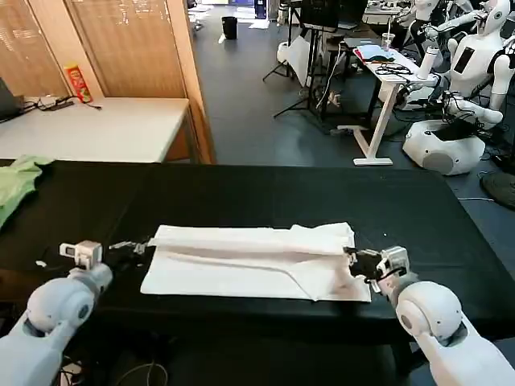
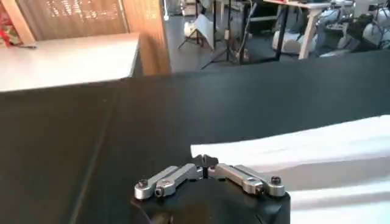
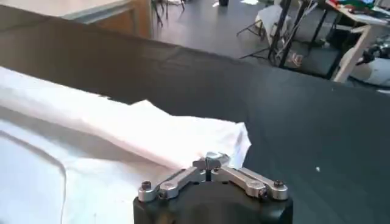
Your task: Fold and organize the clothes.
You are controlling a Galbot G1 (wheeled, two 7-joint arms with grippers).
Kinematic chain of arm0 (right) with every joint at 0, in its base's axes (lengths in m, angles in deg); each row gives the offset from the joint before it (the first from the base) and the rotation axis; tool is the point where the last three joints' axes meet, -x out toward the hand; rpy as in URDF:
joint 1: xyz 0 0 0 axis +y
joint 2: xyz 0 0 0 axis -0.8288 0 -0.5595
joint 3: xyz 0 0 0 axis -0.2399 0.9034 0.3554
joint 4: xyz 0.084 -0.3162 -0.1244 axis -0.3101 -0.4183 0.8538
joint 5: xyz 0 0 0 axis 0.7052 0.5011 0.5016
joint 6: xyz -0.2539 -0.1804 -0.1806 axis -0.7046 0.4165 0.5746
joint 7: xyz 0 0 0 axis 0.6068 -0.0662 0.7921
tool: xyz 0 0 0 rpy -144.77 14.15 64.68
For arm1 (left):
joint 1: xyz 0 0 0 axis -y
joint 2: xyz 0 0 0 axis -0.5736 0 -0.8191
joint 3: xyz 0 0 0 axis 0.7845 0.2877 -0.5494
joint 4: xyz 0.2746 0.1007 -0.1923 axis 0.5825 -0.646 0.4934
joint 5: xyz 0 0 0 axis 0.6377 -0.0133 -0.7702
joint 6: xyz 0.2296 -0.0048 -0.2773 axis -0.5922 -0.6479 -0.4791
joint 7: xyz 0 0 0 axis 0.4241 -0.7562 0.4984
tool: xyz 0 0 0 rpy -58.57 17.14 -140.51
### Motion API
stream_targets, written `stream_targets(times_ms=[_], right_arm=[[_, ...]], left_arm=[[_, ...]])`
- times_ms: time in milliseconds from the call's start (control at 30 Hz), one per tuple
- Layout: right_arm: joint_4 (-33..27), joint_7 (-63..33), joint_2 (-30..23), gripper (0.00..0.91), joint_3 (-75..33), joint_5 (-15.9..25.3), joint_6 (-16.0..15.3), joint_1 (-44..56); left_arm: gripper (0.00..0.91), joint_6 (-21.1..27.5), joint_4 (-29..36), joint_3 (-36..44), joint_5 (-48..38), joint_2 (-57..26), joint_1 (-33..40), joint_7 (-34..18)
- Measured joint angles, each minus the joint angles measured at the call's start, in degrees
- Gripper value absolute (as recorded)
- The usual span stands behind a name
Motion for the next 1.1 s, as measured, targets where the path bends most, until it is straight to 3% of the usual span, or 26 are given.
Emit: stream_targets(times_ms=[67, 100, 133, 167, 200, 467, 667, 733, 833, 1100], right_arm=[[0.45, -0.13, -0.02, 0.0, -0.37, 0.05, 0.0, 0.6], [0.7, -0.17, -0.02, 0.059, -0.59, 0.06, 0.01, 0.96], [0.95, -0.27, -0.02, 0.234, -0.85, 0.06, 0.01, 1.31], [1.28, -0.37, 0.0, 0.77, -1.12, 0.06, 0.01, 1.66], [1.72, -0.62, 0.12, 0.878, -1.4, 0.04, 0.01, 2.13], [5.82, -0.34, 0.01, 0.878, -5.41, -2.33, 0.01, 5.06], [5.62, -2.65, -2.15, 0.878, -6.37, -3.46, 0.01, 3.17], [3.95, -4.01, -3.46, 0.878, -5.77, -2.51, 0.15, 1.42], [0.17, -4.24, -5.62, 0.878, -4.4, -0.03, 3.37, -1.66], [-11.81, -5.35, -10.7, 0.878, -0.8, 0.68, 7.03, -9.72]], left_arm=[[0.878, 0.28, 0.4, -0.16, 0.4, 0.29, -0.76, -0.09], [0.878, 0.35, 0.59, -0.19, 0.61, 0.5, -1.08, -0.16], [0.878, 0.59, 0.89, -0.27, 0.82, 0.81, -1.48, -0.25], [0.878, 0.82, 1.19, -0.35, 1.02, 1.12, -1.85, -0.3], [0.878, 1.02, 1.44, -0.43, 1.23, 1.3, -2.18, -0.36], [0.878, 1.98, 5.86, -2.8, 0.65, 2.38, -5.2, -1.79], [0.878, 1.19, 6.16, -3.85, -0.6, 4.5, -2.64, -3.65], [0.878, 0.72, 5.25, -3.37, -0.71, 5.52, -0.61, -3.86], [0.878, 0.17, 3.0, -2.08, -1.53, 7.37, 2.6, -3.94], [0.878, -0.33, -4.08, 0.6, -2.77, 11.93, 8.82, -5.21]])
